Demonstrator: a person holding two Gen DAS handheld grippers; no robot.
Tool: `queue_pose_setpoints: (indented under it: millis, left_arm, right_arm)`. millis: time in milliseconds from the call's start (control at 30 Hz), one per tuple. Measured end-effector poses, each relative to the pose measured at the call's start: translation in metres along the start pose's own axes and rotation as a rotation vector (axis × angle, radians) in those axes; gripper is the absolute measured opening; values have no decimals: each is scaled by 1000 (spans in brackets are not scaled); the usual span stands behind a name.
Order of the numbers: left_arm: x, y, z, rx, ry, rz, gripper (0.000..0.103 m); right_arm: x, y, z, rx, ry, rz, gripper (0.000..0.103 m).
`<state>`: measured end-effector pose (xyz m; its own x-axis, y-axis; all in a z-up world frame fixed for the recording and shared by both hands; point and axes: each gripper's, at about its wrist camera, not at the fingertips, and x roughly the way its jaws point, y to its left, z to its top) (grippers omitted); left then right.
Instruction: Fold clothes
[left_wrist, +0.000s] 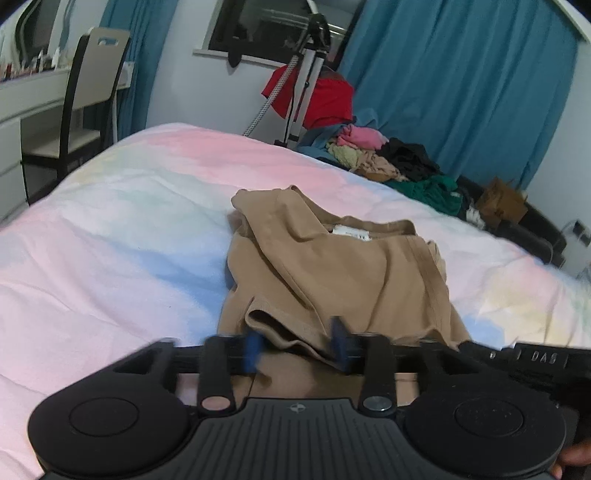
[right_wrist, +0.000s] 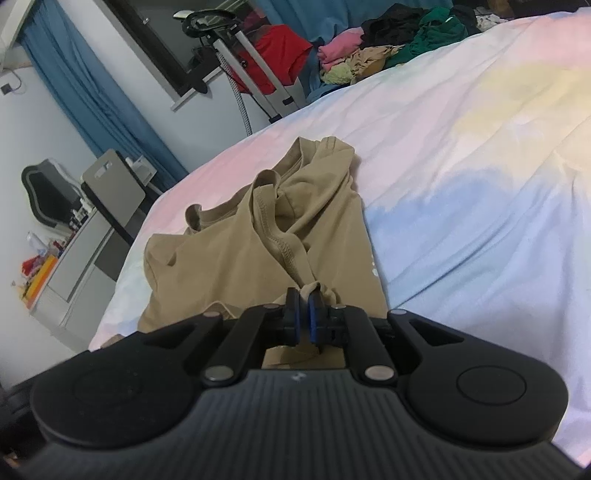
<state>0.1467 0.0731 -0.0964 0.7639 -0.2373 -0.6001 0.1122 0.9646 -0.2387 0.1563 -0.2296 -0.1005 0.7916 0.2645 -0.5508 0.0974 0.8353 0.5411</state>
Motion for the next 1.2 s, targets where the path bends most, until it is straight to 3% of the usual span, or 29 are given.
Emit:
queue_pose_setpoints:
  millis: [33, 67, 100, 133, 167, 233, 400, 600, 633, 833, 933, 1033, 1200]
  left_arm:
    - [-4, -2, -1, 14, -4, 6, 62]
    - [-8, -5, -2, 27, -8, 11, 69]
    - [-12, -7, -4, 40, -11, 16, 76]
    - [-16, -9, -5, 53, -12, 18, 78]
    - [-22, -10, -8, 67, -14, 11, 80]
    - [-36, -8, -16, 90, -19, 4, 82]
    - [-65, -2, -34, 116, 0, 22, 82]
    - [-63, 2, -40, 108, 15, 79, 83]
    - [-59, 4, -42, 108, 27, 95, 82]
    - [-40, 14, -52, 105, 82, 198, 82]
    - [-40, 18, -56, 96, 84, 231, 82]
    - [-45, 8, -61, 153, 89, 253, 82]
    - [-79, 0, -54, 117, 70, 255, 82]
  right_arm:
    - [-5, 1, 0, -2, -3, 10, 20]
    - [-9, 3, -1, -4, -7, 20, 39]
    - [-14, 4, -1, -6, -12, 32, 50]
    - [-22, 6, -2, -7, -30, 50, 67]
    - [-31, 9, -3, -18, -52, 55, 72]
    - [-48, 13, -4, -38, -83, 64, 72]
    - [-74, 4, -13, -17, -35, 63, 72]
    - [-63, -5, -27, -60, 36, 1, 64]
    - [-60, -4, -28, -71, 38, -5, 59]
    - [-35, -11, -42, -152, 87, -114, 56]
    - [-34, -15, -45, -155, 82, -128, 56]
    - [-38, -10, -49, -171, 79, -146, 56]
    - [-53, -4, -52, -168, 74, -150, 58]
